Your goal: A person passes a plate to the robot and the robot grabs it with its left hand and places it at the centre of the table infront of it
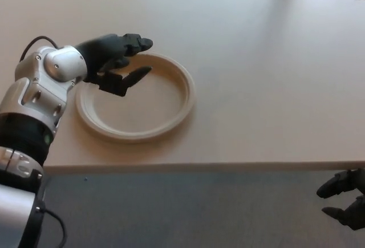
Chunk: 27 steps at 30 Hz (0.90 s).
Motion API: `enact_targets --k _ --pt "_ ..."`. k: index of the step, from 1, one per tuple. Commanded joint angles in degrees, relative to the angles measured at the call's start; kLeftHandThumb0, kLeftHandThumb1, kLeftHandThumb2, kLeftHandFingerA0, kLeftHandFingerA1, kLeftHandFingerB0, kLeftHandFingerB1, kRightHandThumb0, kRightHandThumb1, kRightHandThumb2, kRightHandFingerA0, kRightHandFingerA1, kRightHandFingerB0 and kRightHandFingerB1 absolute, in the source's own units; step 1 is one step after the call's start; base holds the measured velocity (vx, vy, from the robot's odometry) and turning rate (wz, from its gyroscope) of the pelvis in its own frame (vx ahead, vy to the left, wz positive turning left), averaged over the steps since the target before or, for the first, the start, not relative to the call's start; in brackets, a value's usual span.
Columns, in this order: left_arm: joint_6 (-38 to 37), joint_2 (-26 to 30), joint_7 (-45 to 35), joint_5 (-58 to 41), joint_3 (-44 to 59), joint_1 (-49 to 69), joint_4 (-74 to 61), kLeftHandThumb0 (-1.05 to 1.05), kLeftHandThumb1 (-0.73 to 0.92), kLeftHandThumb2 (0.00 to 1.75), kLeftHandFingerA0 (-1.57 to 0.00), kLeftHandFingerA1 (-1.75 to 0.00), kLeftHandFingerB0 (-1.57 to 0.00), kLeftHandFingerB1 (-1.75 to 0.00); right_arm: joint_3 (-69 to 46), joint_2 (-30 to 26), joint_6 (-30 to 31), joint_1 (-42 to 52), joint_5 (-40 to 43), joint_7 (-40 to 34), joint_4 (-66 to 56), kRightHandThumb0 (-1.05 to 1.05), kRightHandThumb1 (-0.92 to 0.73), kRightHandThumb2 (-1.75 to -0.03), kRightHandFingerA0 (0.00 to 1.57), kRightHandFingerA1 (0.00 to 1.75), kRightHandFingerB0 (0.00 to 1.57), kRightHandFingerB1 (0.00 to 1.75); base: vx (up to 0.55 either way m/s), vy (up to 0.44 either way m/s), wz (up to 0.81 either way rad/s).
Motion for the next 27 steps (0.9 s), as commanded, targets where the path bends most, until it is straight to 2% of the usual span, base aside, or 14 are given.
enact_targets --k 1,2,3,4,6,7,8,11,12,17,18,23,24,27 --pt "-0.72 0.62 4.17 -3.97 3.71 5.2 -14.15 -0.94 0.82 1.18 -0.07 -0.19 -0.03 -0.15 -0.51 -0.82 1.0 -0.93 0.39 0.55 0.43 -0.49 -0.41 -0.87 0.7 0.75 0.48 0.62 0.0 0.0 0.0" --pt "-0.4 0.58 4.19 -4.08 3.95 5.72 -15.54 -0.94 0.82 1.18 -0.07 -0.19 -0.03 -0.15 -0.54 -0.83 0.95 -0.92 0.41 0.59 0.44 -0.49 -0.41 -0.87 0.7 0.75 0.48 0.62 0.0 0.0 0.0" --pt "1.57 0.39 4.12 -4.44 4.72 7.04 -20.45 -1.04 0.92 0.84 -0.14 -0.24 0.0 -0.19 -0.43 -0.88 0.71 -0.86 0.29 0.51 0.4 -0.47 -0.57 -0.57 0.7 0.65 0.57 0.53 0.0 0.0 0.0" --pt "0.66 0.33 4.63 -5.39 5.91 8.6 -25.47 -0.92 0.84 1.24 -0.09 -0.24 0.0 -0.15 -0.55 -0.69 1.24 -1.15 0.39 0.35 0.45 -0.47 -0.56 -0.56 0.7 0.67 0.58 0.54 0.0 0.0 0.0" --pt "-1.54 0.34 5.19 -6.62 7.44 10.66 -31.3 -0.96 0.88 1.27 -0.03 -0.14 -0.01 -0.11 -0.68 -0.5 1.8 -1.43 0.5 0.26 0.47 -0.48 -0.57 -0.57 0.71 0.68 0.58 0.55 0.0 0.0 0.0" --pt "-1.25 0.36 5.04 -6.68 7.59 11.07 -32.34 -0.96 0.88 1.27 -0.03 -0.14 -0.01 -0.11 -0.58 -0.59 1.51 -1.27 0.41 0.32 0.39 -0.48 -0.57 -0.57 0.71 0.68 0.58 0.55 0.0 0.0 0.0" --pt "-2.1 0.61 5.84 -6.55 8.36 13.28 -37.48 -0.92 0.88 1.26 -0.1 -0.28 0.0 -0.16 -0.21 -0.85 0.34 -0.78 0.02 0.11 0.26 -0.47 -0.57 -0.57 0.72 0.68 0.58 0.55 0.0 0.0 0.0" --pt "-3.76 -0.34 6.99 -9.58 11.78 18.68 -48.14 -0.9 0.86 1.22 -0.08 -0.29 -0.07 -0.2 -0.13 -0.57 1.09 -0.58 -0.09 -0.22 0.56 -0.48 -0.57 -0.56 0.7 0.67 0.59 0.54 0.0 0.0 0.0" --pt "-3.55 -0.58 7.06 -10.44 12.83 20.54 -51.52 -0.9 0.85 1.2 -0.09 -0.38 -0.09 -0.23 -0.19 -0.54 1.01 -0.43 0.01 -0.09 0.54 -0.48 -0.57 -0.57 0.68 0.67 0.57 0.55 0.0 0.0 0.0" --pt "-2.59 -0.75 4.46 -16.53 18.67 33.38 -70.91 -0.82 0.78 1.17 -0.06 -0.42 -0.02 -0.28 0.0 -0.69 0.63 0.89 -0.07 0.04 0.52 -0.48 -0.58 -0.57 0.67 0.66 0.57 0.54 0.0 0.0 0.0" --pt "-5.71 -0.62 4.0 -18.61 20.72 38.85 -74.56 -0.91 0.9 0.78 -0.19 -0.32 -0.08 -0.23 0.09 -0.63 0.5 1.29 -0.15 -0.09 0.65 -0.49 -0.59 -0.58 0.67 0.66 0.56 0.54 0.0 0.0 0.0" --pt "-11.08 -1.42 2.69 -22.64 25.26 53.83 -82.74 -0.86 0.92 0.75 -0.24 -0.35 -0.1 -0.25 -0.06 -0.62 0.17 2.46 0.1 0.26 1.04 -0.48 -0.58 -0.57 0.66 0.65 0.57 0.55 0.0 0.0 0.0" --pt "-13.12 -1.85 1.9 -24.28 26.07 58.88 -83.76 -0.85 0.77 1.06 -0.27 -0.47 -0.11 -0.4 0.14 -0.61 -0.02 2.96 -0.09 0.08 1.02 -0.49 -0.58 -0.58 0.66 0.65 0.57 0.55 0.0 0.0 0.0" --pt "-16.95 -3.33 1.13 -26.37 26.25 68.78 -83.38 -0.84 0.73 1.03 -0.3 -0.48 -0.13 -0.4 0.33 -0.22 0.24 3.66 -0.23 -0.31 1.19 -0.48 -0.59 -0.57 0.69 0.64 0.57 0.53 0.0 0.0 0.0"
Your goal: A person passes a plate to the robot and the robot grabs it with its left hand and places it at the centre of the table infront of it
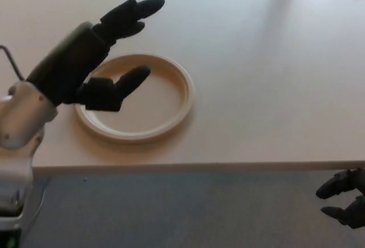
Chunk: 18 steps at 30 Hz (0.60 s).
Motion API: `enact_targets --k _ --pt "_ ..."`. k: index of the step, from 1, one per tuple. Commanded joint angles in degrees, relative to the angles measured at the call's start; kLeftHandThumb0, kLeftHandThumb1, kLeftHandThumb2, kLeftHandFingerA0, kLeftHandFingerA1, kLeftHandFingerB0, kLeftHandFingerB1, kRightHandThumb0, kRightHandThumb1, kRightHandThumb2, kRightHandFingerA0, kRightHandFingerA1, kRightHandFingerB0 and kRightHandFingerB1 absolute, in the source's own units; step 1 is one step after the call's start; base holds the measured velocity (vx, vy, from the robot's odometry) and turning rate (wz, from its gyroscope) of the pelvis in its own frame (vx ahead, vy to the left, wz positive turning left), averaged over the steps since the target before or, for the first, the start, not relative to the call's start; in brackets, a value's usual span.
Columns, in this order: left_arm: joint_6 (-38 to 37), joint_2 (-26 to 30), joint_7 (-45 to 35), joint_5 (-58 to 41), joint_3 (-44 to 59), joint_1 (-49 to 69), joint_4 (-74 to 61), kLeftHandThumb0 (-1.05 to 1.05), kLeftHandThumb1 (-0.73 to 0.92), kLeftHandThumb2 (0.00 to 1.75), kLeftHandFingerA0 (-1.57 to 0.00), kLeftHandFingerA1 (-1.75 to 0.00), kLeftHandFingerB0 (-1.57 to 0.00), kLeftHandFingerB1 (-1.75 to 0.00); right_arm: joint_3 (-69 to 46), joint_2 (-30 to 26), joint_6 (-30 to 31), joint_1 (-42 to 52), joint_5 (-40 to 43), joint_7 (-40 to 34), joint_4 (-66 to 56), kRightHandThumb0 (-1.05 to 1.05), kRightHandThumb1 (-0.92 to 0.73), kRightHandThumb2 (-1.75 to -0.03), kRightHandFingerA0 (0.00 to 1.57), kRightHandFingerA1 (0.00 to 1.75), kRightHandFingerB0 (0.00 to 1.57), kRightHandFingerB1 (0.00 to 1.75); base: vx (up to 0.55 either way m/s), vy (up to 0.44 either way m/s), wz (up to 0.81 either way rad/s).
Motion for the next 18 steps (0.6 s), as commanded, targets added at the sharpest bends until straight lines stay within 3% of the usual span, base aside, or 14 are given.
enact_targets --k 1,3,4,5,6,7,8,13,14,16,17,18 --pt "-16.1 -2.52 -1.54 -18.1 11.05 34.64 -22.5 -0.84 0.73 1.03 -0.3 -0.48 -0.13 -0.4 0.24 -0.26 0.25 3.71 -0.23 -0.46 1.18 -0.48 -0.59 -0.57 0.69 0.64 0.57 0.53 0.0 0.0 0.0" --pt "-17.59 -2.75 -1.85 -18.46 10.89 37.06 -21.47 -0.83 0.73 1.03 -0.32 -0.49 -0.13 -0.4 0.21 -0.23 0.19 3.76 -0.2 -0.6 1.17 -0.48 -0.59 -0.57 0.68 0.63 0.56 0.52 0.0 0.0 0.0" --pt "-18.46 -2.87 -2.13 -18.79 10.74 38.93 -20.73 -0.83 0.89 0.67 -0.43 -0.39 -0.22 -0.28 0.19 -0.21 0.05 4.18 -0.15 -0.77 1.12 -0.48 -0.59 -0.57 0.68 0.64 0.56 0.53 0.0 0.0 0.0" --pt "-18.77 -2.87 -2.3 -19.05 10.64 40.03 -20.4 -0.83 0.89 0.67 -0.43 -0.39 -0.22 -0.28 0.17 -0.2 -0.08 4.69 -0.11 -0.9 1.06 -0.48 -0.59 -0.57 0.68 0.64 0.56 0.53 0.0 0.0 0.0" --pt "-19.44 -2.76 -2.6 -19.16 10.73 41.37 -19.35 -0.83 0.71 1.03 -0.43 -0.53 -0.17 -0.41 0.23 -0.32 -0.35 5.43 -0.16 -1.14 0.9 -0.5 -0.6 -0.57 0.69 0.66 0.56 0.54 0.0 0.0 0.0" --pt "-19.9 -2.67 -2.79 -19.21 10.8 42.22 -18.62 -0.83 0.71 1.03 -0.43 -0.53 -0.17 -0.41 0.27 -0.42 -0.53 5.91 -0.2 -1.29 0.78 -0.5 -0.6 -0.57 0.69 0.66 0.56 0.54 0.0 0.0 0.0" --pt "-21.08 -2.45 -3.24 -19.4 10.97 43.9 -16.68 -0.81 0.87 0.67 -0.59 -0.44 -0.28 -0.3 0.19 -0.64 -0.94 6.84 -0.12 -1.49 0.66 -0.49 -0.6 -0.57 0.7 0.69 0.55 0.55 0.0 0.0 0.0" --pt "-23.31 -0.42 -2.81 -16.2 11.53 46.69 -8.97 -0.79 0.86 0.67 -0.64 -0.44 -0.4 -0.34 0.27 -0.95 -1.44 8.16 -0.27 -1.55 0.31 -0.5 -0.62 -0.58 0.67 0.65 0.54 0.53 0.0 0.0 0.0" --pt "-23.17 0.17 -2.54 -15.05 11.61 47.24 -7.48 -0.84 0.75 0.75 -0.64 -0.47 -0.42 -0.38 0.33 -0.7 -1.5 8.72 -0.3 -1.69 0.33 -0.51 -0.63 -0.58 0.68 0.65 0.53 0.52 0.0 0.0 0.0" --pt "-23.44 0.55 -2.36 -14.79 11.58 47.59 -6.78 -0.84 0.75 0.75 -0.64 -0.47 -0.42 -0.38 0.33 -0.6 -1.51 9.0 -0.3 -1.73 0.27 -0.51 -0.63 -0.58 0.68 0.65 0.53 0.52 0.0 0.0 0.0" --pt "-23.49 0.81 -1.91 -14.05 11.38 47.35 -5.31 -0.73 0.8 0.65 -0.69 -0.44 -0.52 -0.38 0.35 -0.6 -1.75 9.34 -0.33 -1.9 0.26 -0.51 -0.63 -0.58 0.68 0.65 0.54 0.53 0.0 0.0 0.0" --pt "-23.5 1.1 -1.38 -13.11 11.14 47.03 -3.47 -0.73 0.8 0.65 -0.69 -0.44 -0.52 -0.38 0.36 -0.6 -2.05 9.76 -0.36 -2.12 0.24 -0.51 -0.63 -0.58 0.68 0.65 0.54 0.53 0.0 0.0 0.0"
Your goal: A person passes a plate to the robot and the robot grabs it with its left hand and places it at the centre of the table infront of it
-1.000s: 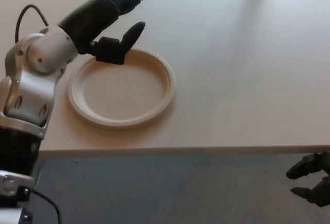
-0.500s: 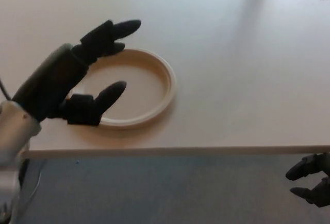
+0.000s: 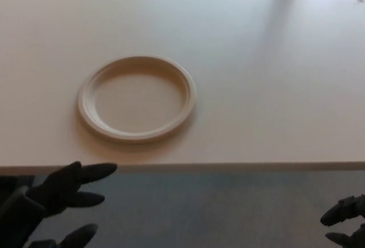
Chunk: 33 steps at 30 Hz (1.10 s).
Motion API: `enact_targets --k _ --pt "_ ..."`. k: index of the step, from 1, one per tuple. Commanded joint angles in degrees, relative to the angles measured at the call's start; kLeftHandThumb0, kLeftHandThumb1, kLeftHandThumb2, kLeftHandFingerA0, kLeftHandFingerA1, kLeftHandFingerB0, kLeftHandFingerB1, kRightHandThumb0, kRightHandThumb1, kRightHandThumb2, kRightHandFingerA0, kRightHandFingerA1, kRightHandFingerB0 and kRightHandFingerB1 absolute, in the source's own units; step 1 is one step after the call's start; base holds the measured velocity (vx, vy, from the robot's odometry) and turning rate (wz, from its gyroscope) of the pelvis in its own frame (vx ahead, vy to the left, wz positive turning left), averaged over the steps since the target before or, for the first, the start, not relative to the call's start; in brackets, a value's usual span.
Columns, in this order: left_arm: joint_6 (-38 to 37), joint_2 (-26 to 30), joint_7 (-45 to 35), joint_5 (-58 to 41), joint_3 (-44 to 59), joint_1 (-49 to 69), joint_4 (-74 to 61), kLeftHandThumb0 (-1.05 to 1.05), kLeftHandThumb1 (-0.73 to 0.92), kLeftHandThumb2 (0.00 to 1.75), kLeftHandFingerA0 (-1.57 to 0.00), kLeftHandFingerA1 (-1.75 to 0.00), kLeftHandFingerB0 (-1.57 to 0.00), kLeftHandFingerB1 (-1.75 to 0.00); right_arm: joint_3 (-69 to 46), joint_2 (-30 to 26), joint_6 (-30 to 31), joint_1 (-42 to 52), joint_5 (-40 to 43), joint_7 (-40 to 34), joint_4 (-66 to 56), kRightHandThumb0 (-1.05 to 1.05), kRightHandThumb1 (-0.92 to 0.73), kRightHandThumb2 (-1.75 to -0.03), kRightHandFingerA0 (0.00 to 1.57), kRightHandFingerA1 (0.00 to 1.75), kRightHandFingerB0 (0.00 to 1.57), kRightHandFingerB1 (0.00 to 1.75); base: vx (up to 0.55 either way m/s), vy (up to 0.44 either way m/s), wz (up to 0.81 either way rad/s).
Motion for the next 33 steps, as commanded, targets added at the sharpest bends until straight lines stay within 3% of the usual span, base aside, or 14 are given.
enact_targets --k 1,3,4,8,9,12,15,16,19,21,22,23,24,33 --pt "-11.64 2.61 0.15 -2.98 1.58 4.15 6.77 -0.73 0.8 0.65 -0.69 -0.44 -0.52 -0.38 0.21 -0.71 -1.63 3.69 -0.35 -1.94 0.15 -0.51 -0.63 -0.58 0.68 0.65 0.54 0.53 0.0 0.0 0.0" --pt "-12.18 2.84 0.31 -3.12 1.45 4.16 7.17 -0.73 0.8 0.65 -0.69 -0.44 -0.52 -0.38 0.21 -0.71 -1.64 3.73 -0.35 -1.96 0.08 -0.51 -0.63 -0.58 0.68 0.65 0.54 0.53 0.0 0.0 0.0" --pt "-12.1 3.22 2.23 0.26 0.68 2.54 11.35 -0.72 0.69 0.69 -0.71 -0.48 -0.54 -0.42 0.11 -0.75 -1.33 4.18 -0.23 -2.0 -0.11 -0.5 -0.62 -0.58 0.68 0.65 0.53 0.52 0.0 0.0 0.0" --pt "-8.08 6.26 5.36 7.17 -2.34 -5.09 22.23 -0.71 0.71 0.69 -0.72 -0.49 -0.56 -0.43 -0.62 -0.26 -1.43 4.71 0.54 -2.19 -0.11 -0.49 -0.62 -0.58 0.67 0.66 0.52 0.53 0.0 0.0 0.0" --pt "-7.59 6.51 6.75 8.34 -3.25 -7.67 26.7 -0.7 0.81 0.65 -0.71 -0.46 -0.59 -0.42 -0.62 -0.21 -1.4 4.79 0.53 -2.29 -0.24 -0.47 -0.44 -0.92 0.7 0.77 0.43 0.62 0.0 0.0 0.0" --pt "-9.53 6.62 11.13 9.83 -4.62 -12.76 40.08 -0.72 0.85 0.66 -0.66 -0.45 -0.58 -0.42 -0.45 0.21 -1.19 4.71 0.32 -2.63 -0.25 -0.45 -0.44 -0.92 0.69 0.76 0.42 0.61 0.0 0.0 0.0" --pt "-8.32 7.16 14.58 11.44 -5.45 -15.18 47.44 -0.73 0.81 0.69 -0.52 -0.42 -0.46 -0.38 -0.67 0.14 -1.17 4.31 0.54 -2.22 -0.17 -0.47 -0.44 -0.92 0.67 0.76 0.43 0.61 0.0 0.0 0.0" --pt "-8.2 7.65 15.63 11.95 -5.81 -16.41 50.57 -0.71 0.86 0.66 -0.48 -0.4 -0.42 -0.36 -0.72 0.04 -1.07 4.11 0.56 -2.26 -0.17 -0.49 -0.6 -0.57 0.68 0.66 0.55 0.53 0.0 0.0 0.0" --pt "-8.61 8.33 15.73 10.67 -5.51 -18.42 55.1 -0.77 0.76 0.7 -0.5 -0.42 -0.39 -0.37 -0.74 -0.13 -1.0 3.82 0.45 -2.8 -0.14 -0.49 -0.6 -0.57 0.71 0.66 0.57 0.54 0.0 0.0 0.0" --pt "-8.6 8.86 15.7 9.59 -5.09 -20.06 57.01 -0.73 0.85 0.66 -0.53 -0.4 -0.41 -0.35 -0.75 0.03 -0.67 2.87 0.39 -2.9 0.06 -0.49 -0.61 -0.57 0.71 0.66 0.56 0.54 0.0 0.0 0.0" --pt "-8.65 9.07 15.61 9.21 -4.91 -20.42 57.51 -0.72 0.68 1.01 -0.47 -0.54 -0.36 -0.49 -0.7 0.14 -0.61 2.63 0.34 -2.9 0.03 -0.5 -0.61 -0.58 0.72 0.66 0.56 0.53 0.0 0.0 0.0" --pt "-8.98 9.34 15.59 8.77 -4.8 -20.88 58.41 -0.72 0.68 1.01 -0.47 -0.54 -0.36 -0.49 -0.64 0.24 -0.58 2.45 0.29 -2.9 -0.01 -0.5 -0.61 -0.58 0.72 0.66 0.56 0.53 0.0 0.0 0.0" --pt "-9.28 9.27 15.51 8.06 -4.71 -21.35 59.99 -0.69 0.84 0.66 -0.59 -0.41 -0.44 -0.36 -0.83 0.14 -0.74 2.64 0.52 -2.71 -0.17 -0.51 -0.61 -0.58 0.74 0.67 0.55 0.52 0.0 0.0 0.0" --pt "-11.82 9.91 17.65 8.06 -7.26 -23.0 65.25 -0.68 0.82 0.65 -0.57 -0.41 -0.45 -0.36 -0.87 -0.11 -1.22 2.52 0.3 -2.57 -0.39 -0.5 -0.61 -0.58 0.74 0.68 0.57 0.54 0.0 0.0 0.0"
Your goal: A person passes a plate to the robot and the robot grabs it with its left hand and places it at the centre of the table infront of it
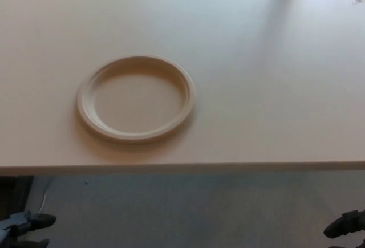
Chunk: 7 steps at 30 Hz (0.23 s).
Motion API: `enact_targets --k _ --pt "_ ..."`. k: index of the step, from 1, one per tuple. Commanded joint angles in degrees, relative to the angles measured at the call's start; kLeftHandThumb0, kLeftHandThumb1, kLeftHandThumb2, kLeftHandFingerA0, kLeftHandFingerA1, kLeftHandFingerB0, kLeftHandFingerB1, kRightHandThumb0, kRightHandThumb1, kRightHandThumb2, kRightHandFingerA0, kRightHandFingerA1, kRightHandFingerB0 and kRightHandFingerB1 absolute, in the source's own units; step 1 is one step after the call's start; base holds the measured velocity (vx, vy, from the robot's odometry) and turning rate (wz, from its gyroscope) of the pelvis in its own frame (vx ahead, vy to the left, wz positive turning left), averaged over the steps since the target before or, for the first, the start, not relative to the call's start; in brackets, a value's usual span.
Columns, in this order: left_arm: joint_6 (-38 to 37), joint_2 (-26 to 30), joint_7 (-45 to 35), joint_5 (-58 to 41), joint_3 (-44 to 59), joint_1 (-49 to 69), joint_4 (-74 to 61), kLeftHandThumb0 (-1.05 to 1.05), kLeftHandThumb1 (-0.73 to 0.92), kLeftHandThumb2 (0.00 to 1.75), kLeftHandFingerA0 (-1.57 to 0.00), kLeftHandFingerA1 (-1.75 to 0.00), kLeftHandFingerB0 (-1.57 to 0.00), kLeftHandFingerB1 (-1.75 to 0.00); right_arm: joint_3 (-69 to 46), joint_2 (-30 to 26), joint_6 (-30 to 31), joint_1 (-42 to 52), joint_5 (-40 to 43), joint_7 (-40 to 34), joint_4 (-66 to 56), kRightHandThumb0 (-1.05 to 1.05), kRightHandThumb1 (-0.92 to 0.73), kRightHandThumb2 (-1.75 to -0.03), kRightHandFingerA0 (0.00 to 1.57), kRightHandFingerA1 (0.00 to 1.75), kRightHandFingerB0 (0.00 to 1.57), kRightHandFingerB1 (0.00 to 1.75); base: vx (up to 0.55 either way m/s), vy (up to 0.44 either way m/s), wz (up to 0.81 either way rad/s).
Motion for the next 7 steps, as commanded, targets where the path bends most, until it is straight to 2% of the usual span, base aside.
enact_targets --k 1,7 --pt "-3.32 1.47 3.56 0.84 -1.25 -1.36 3.27 -0.67 0.82 0.66 -0.57 -0.41 -0.45 -0.36 -0.28 -0.46 -0.33 -0.25 0.26 -0.63 -0.18 -0.49 -0.61 -0.58 0.72 0.68 0.56 0.55 0.0 0.0 0.0" --pt "-3.86 1.79 3.84 -0.05 -1.87 -2.14 4.71 -0.66 0.82 0.65 -0.59 -0.41 -0.45 -0.36 -0.43 -0.45 0.02 -0.73 0.35 -0.65 -0.25 -0.47 -0.62 -0.58 0.71 0.69 0.55 0.55 0.0 0.0 0.0"
